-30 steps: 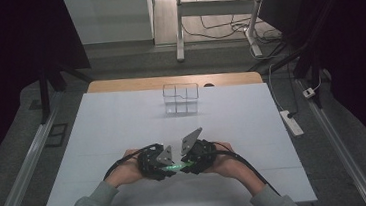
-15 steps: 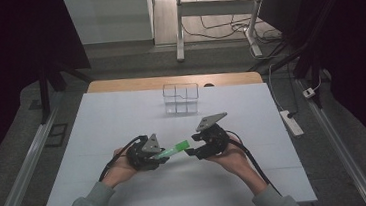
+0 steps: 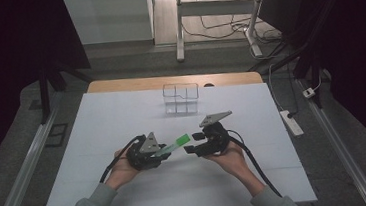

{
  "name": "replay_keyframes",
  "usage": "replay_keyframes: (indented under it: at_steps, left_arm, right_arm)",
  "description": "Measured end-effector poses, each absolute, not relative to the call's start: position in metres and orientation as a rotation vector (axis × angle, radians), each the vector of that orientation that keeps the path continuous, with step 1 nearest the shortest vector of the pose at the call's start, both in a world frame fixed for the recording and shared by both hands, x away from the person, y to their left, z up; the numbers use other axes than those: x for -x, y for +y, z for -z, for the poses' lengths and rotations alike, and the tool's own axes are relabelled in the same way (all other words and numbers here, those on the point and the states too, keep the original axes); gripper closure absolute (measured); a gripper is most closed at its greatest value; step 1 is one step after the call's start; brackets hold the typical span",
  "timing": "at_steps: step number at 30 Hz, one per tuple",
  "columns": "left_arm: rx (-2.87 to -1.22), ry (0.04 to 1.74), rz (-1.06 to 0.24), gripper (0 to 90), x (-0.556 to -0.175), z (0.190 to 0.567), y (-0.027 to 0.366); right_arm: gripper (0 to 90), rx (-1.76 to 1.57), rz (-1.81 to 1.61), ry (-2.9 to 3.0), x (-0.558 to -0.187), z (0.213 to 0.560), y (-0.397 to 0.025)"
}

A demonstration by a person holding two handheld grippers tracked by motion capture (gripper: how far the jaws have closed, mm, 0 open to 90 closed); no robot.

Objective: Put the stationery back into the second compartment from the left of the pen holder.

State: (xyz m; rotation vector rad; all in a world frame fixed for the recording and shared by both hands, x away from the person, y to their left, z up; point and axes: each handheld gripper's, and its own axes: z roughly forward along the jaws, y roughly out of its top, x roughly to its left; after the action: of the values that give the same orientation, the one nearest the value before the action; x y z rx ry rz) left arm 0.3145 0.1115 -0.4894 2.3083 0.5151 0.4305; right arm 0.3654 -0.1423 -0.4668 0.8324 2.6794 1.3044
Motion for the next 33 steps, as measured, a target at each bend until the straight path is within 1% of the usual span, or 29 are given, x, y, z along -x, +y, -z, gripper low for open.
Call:
replay_keyframes:
  at_steps: [4,10,16,26,30,33]
  left_arm:
    - [-2.300,0.502,-0.445,64.9,-0.312,0.490,0.106]
    - [-2.316,0.491,-0.469,64.8,-0.309,0.496,0.095]
    - [-2.334,0.499,-0.494,64.7,-0.309,0.500,0.089]
    - [-2.368,0.499,-0.520,64.6,-0.309,0.504,0.082]
    - [-2.373,0.500,-0.532,64.3,-0.309,0.505,0.080]
    - [-2.363,0.505,-0.533,64.1,-0.309,0.505,0.080]
  right_arm:
    - [37.3,-0.853,-1.326,2.682,-0.366,0.468,-0.141]
    - [42.4,-0.863,-1.352,2.675,-0.364,0.469,-0.138]
    - [50.1,-0.874,-1.354,2.657,-0.364,0.468,-0.140]
    - [62.8,-0.854,-1.490,2.672,-0.362,0.462,-0.141]
    - [70.7,-0.836,-1.551,2.696,-0.361,0.460,-0.141]
    - [72.8,-0.809,-1.554,2.704,-0.358,0.457,-0.139]
